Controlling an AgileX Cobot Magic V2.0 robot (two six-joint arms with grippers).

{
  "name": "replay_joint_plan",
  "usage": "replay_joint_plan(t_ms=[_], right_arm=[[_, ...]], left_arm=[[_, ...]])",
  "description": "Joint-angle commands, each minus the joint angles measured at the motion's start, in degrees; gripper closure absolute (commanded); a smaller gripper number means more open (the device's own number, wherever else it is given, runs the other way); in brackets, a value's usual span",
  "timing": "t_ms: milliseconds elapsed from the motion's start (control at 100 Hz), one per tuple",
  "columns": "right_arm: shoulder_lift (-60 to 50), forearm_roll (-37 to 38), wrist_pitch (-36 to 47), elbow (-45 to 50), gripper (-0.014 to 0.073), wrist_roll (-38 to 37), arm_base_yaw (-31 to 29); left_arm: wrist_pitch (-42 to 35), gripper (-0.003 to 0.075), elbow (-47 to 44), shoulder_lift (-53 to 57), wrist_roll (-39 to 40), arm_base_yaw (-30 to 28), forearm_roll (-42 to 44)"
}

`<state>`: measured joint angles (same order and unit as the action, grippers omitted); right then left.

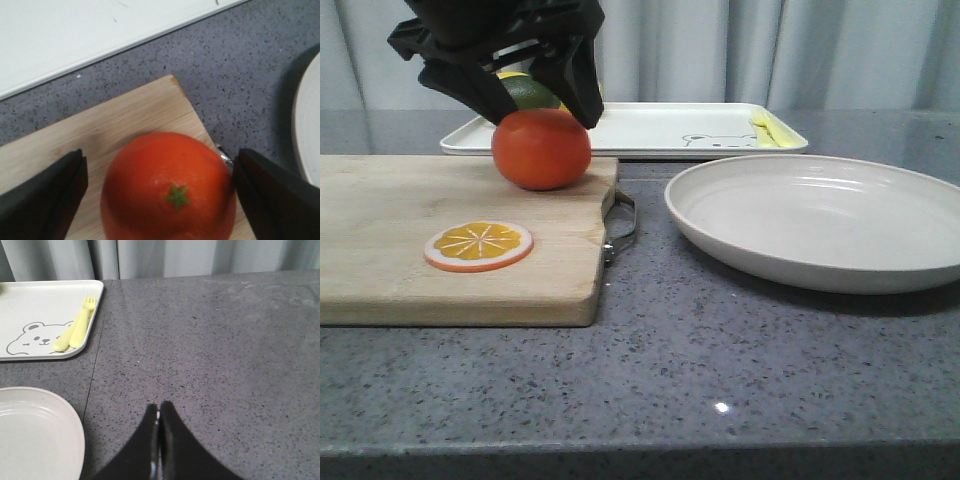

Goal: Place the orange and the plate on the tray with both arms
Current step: 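Lower the left gripper onto the orange and close around it, then lift the orange with the left gripper and lower it onto the plate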

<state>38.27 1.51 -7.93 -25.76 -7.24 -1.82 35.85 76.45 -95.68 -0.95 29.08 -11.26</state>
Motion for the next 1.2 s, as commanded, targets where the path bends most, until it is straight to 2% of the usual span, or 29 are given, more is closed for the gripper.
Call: replay_joint_plan(t_ms=[0, 230, 520, 610, 800, 1190], right_arm=[[0.4, 0.0, 4.2, -2.3, 0.0652, 0.0, 0.2], [0.4, 0.0, 4.2, -2.3, 0.0652, 0.0, 0.2], [0.4, 0.0, 4.2, -2.3, 0.0652, 0.0, 0.2], [0.4, 0.0, 4.2, -2.3, 0.0652, 0.0, 0.2], [0.4, 0.0, 4.1, -2.3, 0.0652, 0.0, 0.2], [0.4, 0.0, 4.0, -2.3, 0.0652, 0.0, 0.2]], left_arm=[[-2.0, 0.0175, 1.7, 2.4, 0.1, 0.2, -0.6], [-2.2, 0.0243, 1.7, 2.4, 0.1, 0.2, -0.4], [-2.2, 0.0455, 1.7, 2.4, 0.1, 0.2, -0.4], [-1.7, 0.0489, 2.6, 2.4, 0.1, 0.2, -0.4], [-1.1, 0.0492, 7.1, 2.4, 0.1, 2.8, -0.7], [-1.2, 0.0491, 14.8, -2.9, -0.4, 14.9, -0.9]])
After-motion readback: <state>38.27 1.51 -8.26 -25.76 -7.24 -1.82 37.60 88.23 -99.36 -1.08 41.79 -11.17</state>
